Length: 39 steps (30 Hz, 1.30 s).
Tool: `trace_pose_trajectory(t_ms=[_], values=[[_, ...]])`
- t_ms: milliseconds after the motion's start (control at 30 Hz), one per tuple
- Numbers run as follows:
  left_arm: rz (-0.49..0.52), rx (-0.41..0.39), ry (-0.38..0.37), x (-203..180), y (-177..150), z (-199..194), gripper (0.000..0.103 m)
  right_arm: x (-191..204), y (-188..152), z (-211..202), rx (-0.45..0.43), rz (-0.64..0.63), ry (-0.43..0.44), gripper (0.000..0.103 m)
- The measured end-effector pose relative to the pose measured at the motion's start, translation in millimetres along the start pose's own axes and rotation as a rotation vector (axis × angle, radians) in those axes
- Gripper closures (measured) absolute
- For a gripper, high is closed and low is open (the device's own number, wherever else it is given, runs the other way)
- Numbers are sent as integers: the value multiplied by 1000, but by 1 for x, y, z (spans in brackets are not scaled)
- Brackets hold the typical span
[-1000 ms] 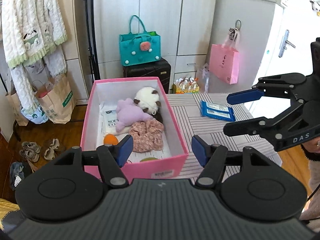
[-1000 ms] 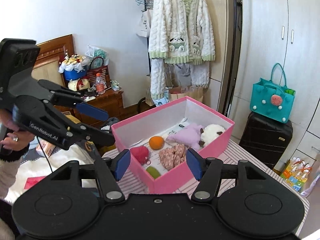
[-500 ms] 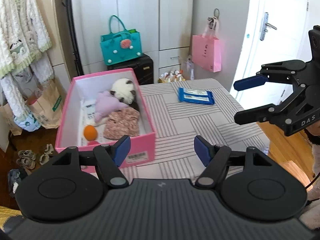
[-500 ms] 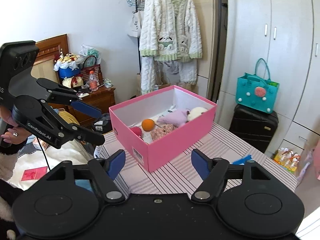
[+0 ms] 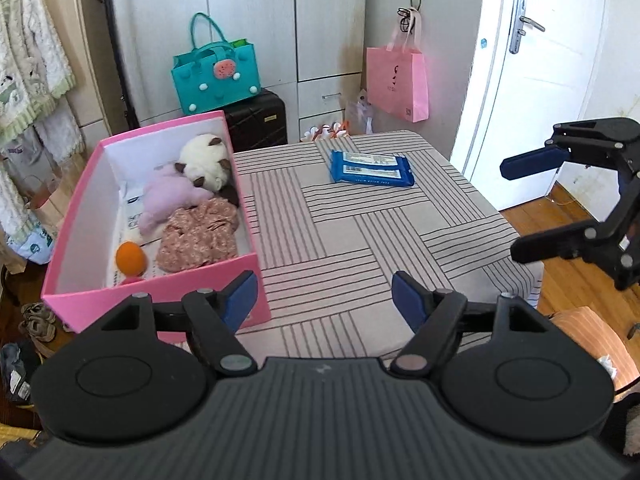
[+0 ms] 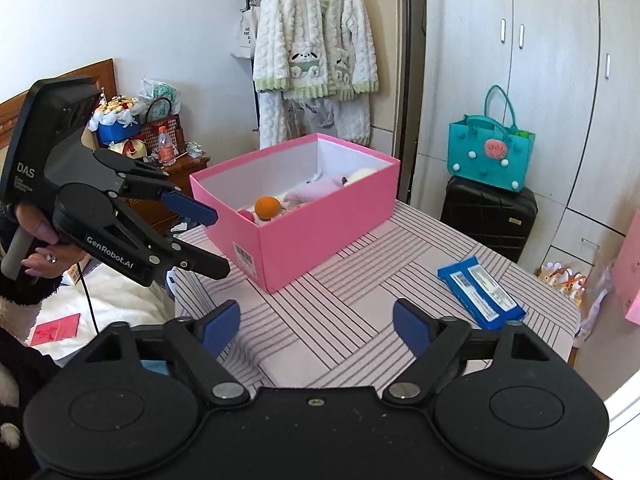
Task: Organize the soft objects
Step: 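Withdraw both grippers from the box toward the blue wet-wipe pack, then close the left gripper on the blue wet-wipe pack while the right gripper grips it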
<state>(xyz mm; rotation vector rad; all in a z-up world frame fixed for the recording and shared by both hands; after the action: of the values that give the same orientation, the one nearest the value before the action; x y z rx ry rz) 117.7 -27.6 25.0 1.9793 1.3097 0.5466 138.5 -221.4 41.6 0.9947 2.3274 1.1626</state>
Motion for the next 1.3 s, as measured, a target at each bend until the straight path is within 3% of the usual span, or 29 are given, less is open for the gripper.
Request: trace_pose_trajectory(t_ms=[333,467,567,700,933,1067,1300], values=[[5,-47,-52,-27,13,37,18,-51,-31,18,-30,109,-30,11],[-16,-71,-61,-34,20,59,13,-74,-43,28,-85,109,-76,10],[2,-129,-53,-40,29,72,9,-94,-49,36,-158,124,-180,10],[-21,-169,-72,-48,46,91,7,-118,-50,55,-172,132,-287,10],[-53,-168,-75,-53,79,143,7,-170,-56,87,-151,319,-260,10],[-69,-145,-77,-52,92,172,7,-186,-61,109,-95,352,-269,10],[-209,-54,-105,-35,101,222,7,-194,-68,132,-72,392,-278,11]])
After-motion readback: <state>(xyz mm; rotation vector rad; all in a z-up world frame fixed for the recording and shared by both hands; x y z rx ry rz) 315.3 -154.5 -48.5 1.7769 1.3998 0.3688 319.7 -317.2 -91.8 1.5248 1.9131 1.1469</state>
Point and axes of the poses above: each gripper's, at about its wrist camera, not at the fingertips, and z roughly the way its jaws point, x to its left, y to its top, the point moved 4 cm from there along z, roughly the way its jaws point, and after that the axes turned 1 degree about -z, right-handed, at the moved point
